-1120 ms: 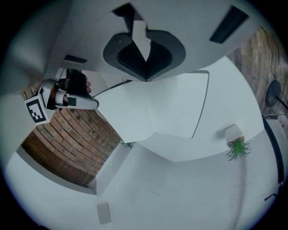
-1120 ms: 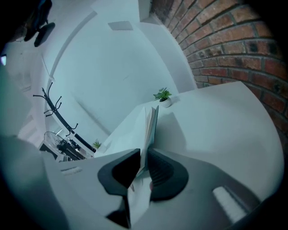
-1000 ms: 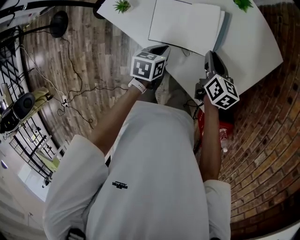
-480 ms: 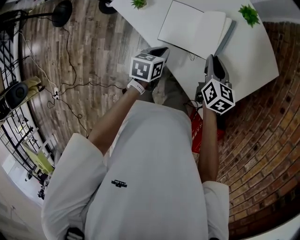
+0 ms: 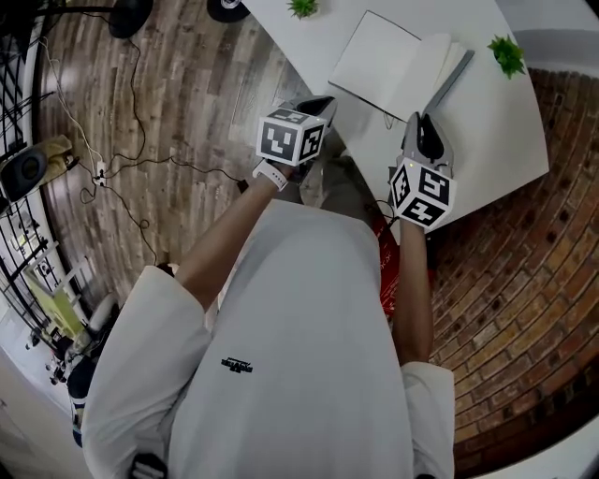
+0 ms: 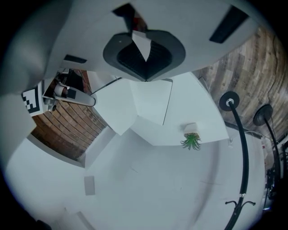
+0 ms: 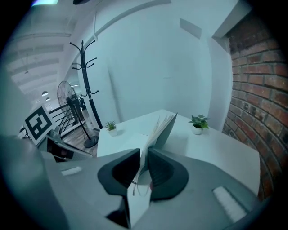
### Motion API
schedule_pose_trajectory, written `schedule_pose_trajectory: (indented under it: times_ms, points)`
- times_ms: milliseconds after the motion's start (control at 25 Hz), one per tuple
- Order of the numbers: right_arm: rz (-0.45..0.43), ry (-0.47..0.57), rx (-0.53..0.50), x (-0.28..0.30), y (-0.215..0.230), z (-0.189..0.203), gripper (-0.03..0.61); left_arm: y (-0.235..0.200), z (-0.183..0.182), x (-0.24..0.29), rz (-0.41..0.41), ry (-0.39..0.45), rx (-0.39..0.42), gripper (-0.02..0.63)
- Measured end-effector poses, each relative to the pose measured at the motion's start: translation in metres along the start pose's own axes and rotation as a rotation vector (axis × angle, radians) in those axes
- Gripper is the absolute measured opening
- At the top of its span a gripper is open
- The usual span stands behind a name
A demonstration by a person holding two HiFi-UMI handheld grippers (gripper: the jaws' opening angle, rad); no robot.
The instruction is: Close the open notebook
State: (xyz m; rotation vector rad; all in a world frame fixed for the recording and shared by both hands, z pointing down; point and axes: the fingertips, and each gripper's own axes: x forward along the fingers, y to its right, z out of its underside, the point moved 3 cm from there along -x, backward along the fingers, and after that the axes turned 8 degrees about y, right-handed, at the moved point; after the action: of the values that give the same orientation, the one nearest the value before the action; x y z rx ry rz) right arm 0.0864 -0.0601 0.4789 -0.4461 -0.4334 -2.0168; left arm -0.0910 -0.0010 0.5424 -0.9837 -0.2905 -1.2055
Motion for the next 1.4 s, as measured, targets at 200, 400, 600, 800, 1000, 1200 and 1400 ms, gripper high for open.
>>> schedule_pose_trajectory:
  times_ms: [200, 400, 600, 800, 1000, 1200, 1400]
  points:
    - [-0.018, -0.029, -0.115, 0.009, -0.02, -0.004, 0.066, -0.014, -0.003, -0.009, -0.011, 0.017, -0.024, 0.005]
    - [-0.047, -0.036, -0.154, 0.018, -0.038, -0.005, 0.066, -0.025, -0.005, -0.018, -0.021, 0.032, -0.039, 0.005]
    - [-0.079, -0.041, -0.164, 0.029, -0.056, -0.004, 0.066, -0.037, -0.008, -0.028, -0.031, 0.041, -0.052, 0.005]
    - [-0.112, -0.053, -0.161, 0.043, -0.074, -0.002, 0.066, -0.048, -0.007, -0.035, -0.04, 0.042, -0.063, 0.005]
    - [-0.134, -0.065, -0.152, 0.055, -0.086, 0.001, 0.066, -0.057, -0.007, -0.037, -0.044, 0.042, -0.07, 0.005]
    - [-0.185, -0.072, -0.128, 0.068, -0.098, 0.008, 0.066, -0.063, -0.011, -0.039, -0.045, 0.048, -0.077, 0.005]
    - [-0.211, -0.1, -0.127, 0.082, -0.108, 0.016, 0.069, -0.066, -0.013, -0.041, -0.046, 0.05, -0.082, 0.005]
